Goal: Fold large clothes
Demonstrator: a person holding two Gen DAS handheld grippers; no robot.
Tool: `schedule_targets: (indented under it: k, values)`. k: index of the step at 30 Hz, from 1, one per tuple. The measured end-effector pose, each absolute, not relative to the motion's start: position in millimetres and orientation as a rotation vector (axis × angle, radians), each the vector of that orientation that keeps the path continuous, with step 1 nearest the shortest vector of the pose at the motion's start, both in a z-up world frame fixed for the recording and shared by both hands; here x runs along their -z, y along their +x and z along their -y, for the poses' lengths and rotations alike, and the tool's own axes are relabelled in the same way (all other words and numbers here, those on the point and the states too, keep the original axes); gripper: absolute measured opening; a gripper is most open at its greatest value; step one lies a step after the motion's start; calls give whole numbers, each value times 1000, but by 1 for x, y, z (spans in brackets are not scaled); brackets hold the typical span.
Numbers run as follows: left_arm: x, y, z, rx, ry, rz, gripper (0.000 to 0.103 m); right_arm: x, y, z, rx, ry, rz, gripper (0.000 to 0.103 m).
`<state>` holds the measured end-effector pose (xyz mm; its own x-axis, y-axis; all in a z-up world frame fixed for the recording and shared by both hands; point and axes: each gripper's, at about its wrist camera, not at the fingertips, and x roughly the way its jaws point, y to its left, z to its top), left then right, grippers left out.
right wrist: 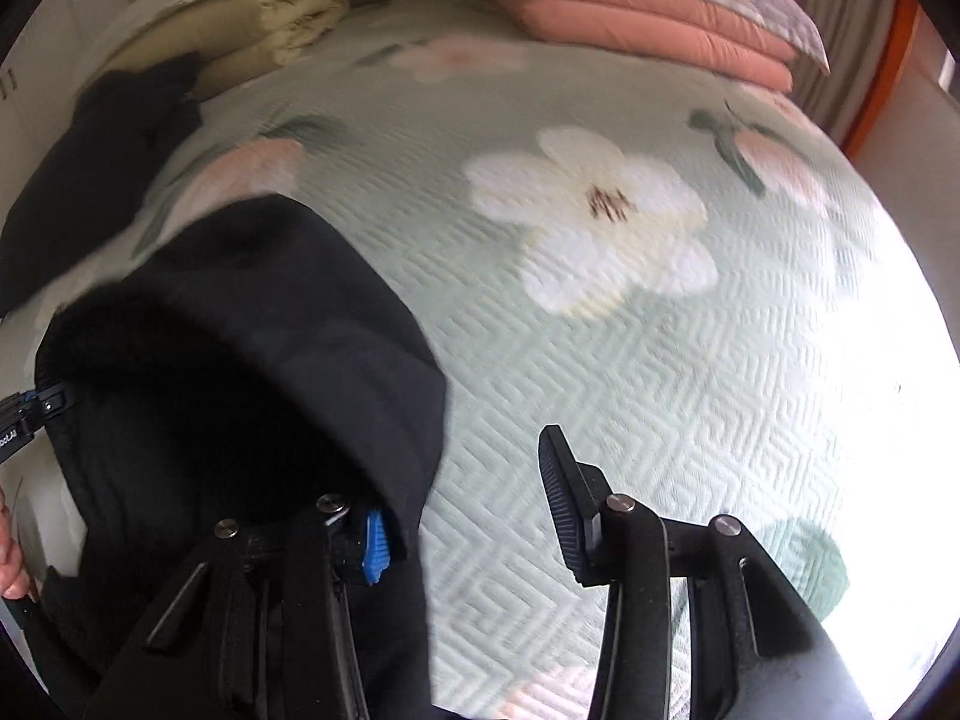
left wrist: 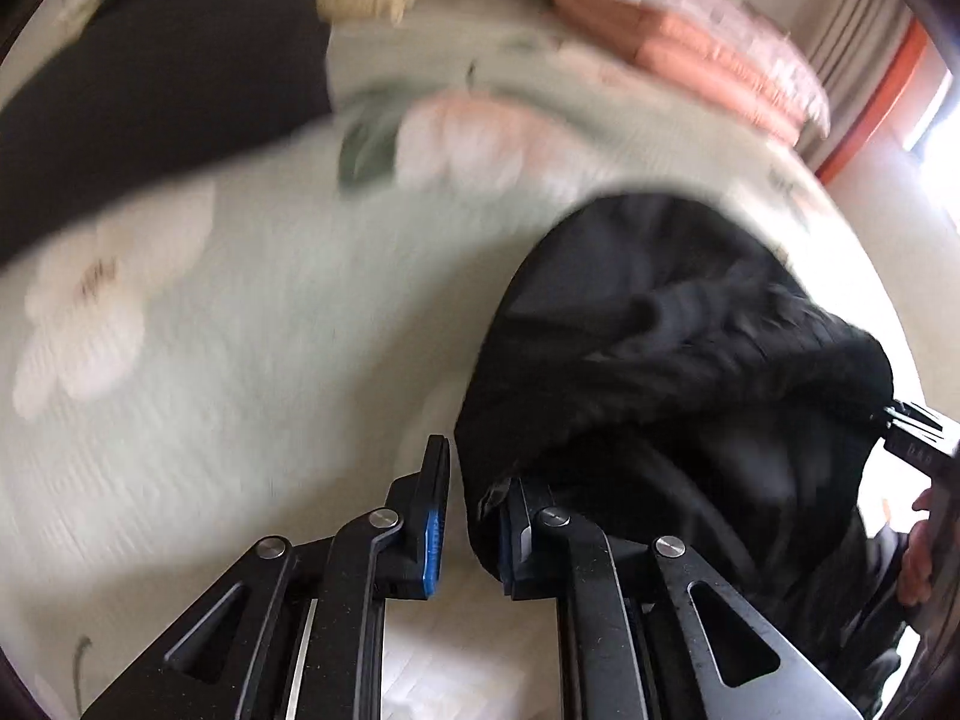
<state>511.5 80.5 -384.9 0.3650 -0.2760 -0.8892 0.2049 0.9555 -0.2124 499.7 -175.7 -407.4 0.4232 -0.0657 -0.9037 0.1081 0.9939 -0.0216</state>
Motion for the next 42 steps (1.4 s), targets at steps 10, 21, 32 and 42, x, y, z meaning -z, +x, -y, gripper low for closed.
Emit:
schedule_targets:
  k: [10, 21, 32, 42]
  values:
    - [336, 474, -112, 476, -18, -1099, 26, 375, 470, 180, -15, -12, -1100, 51]
    - [280, 519, -55, 541, -32, -966, 27, 306, 518, 108, -163, -72, -968, 52]
    - [362, 506, -6, 616, 154, -1161, 28, 400, 536, 93, -230, -133, -1201, 47]
    - [360, 483, -28, 622, 77, -1182, 30, 405, 520, 104, -201, -132, -1183, 44]
